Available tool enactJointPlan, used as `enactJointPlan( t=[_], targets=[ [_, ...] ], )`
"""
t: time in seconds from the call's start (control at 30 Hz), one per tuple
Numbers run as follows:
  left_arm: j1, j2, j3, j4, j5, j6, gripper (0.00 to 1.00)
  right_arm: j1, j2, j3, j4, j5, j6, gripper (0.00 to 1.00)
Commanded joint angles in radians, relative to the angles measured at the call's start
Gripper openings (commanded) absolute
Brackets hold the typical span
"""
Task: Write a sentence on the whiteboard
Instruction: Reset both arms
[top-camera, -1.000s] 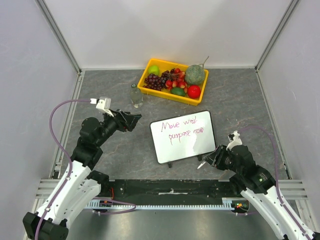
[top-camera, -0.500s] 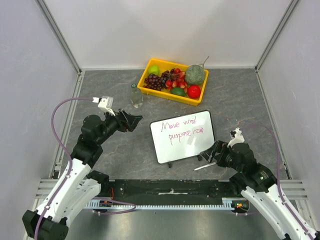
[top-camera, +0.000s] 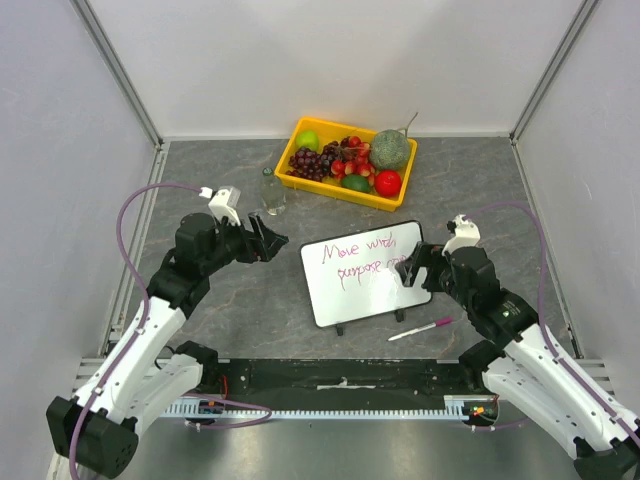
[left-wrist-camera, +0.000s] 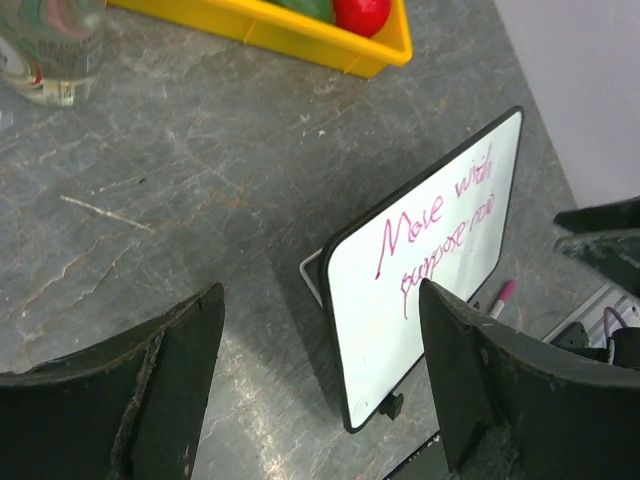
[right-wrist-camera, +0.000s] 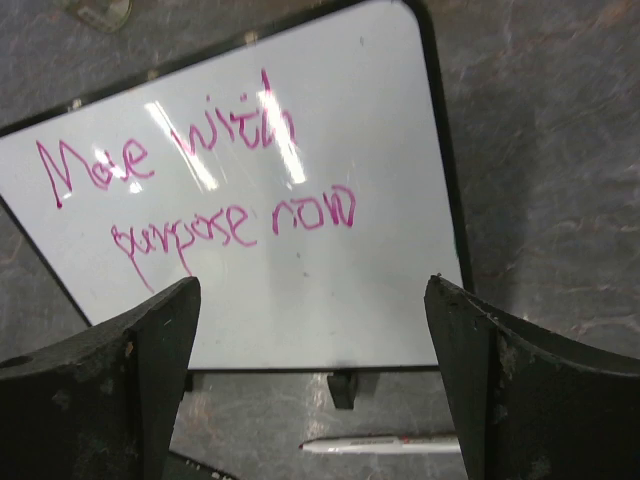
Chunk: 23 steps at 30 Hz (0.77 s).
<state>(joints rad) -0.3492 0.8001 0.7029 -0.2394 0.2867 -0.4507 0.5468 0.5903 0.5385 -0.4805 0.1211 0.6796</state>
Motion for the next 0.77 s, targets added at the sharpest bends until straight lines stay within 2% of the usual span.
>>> enactJointPlan(
  t=[0.0, 0.17, 0.4, 0.57, 0.67, 0.73],
  targets=[
    [0.0, 0.063, 0.05, -0.075, -0.026, 0.023, 0.83, -0.001, 0.06, 0.084, 0.175, 0.143, -0.132, 0.98],
    [-0.002, 0.146, 0.049, -0.077, -0.063, 0.003, 0.83, -0.001, 0.123, 0.109, 0.276, 0.21, -0.219, 0.98],
    [-0.001, 0.183, 0.029, -0.052, -0.152, 0.007, 0.83, -0.001, 0.196, 0.112, 0.408, 0.322, -0.385, 0.98],
    [0.001, 0.172, 0.0, -0.009, -0.181, 0.026, 0.83, -0.004, 0.238, 0.025, 0.635, 0.46, -0.488, 0.98],
    [0.001, 0.146, -0.034, 0.041, -0.187, 0.044, 0.76, -0.005, 0.258, -0.041, 0.793, 0.514, -0.564, 0.98],
    [-0.001, 0.13, -0.051, 0.063, -0.233, 0.049, 0.77, -0.01, 0.285, -0.081, 0.877, 0.563, -0.604, 0.98]
  ],
)
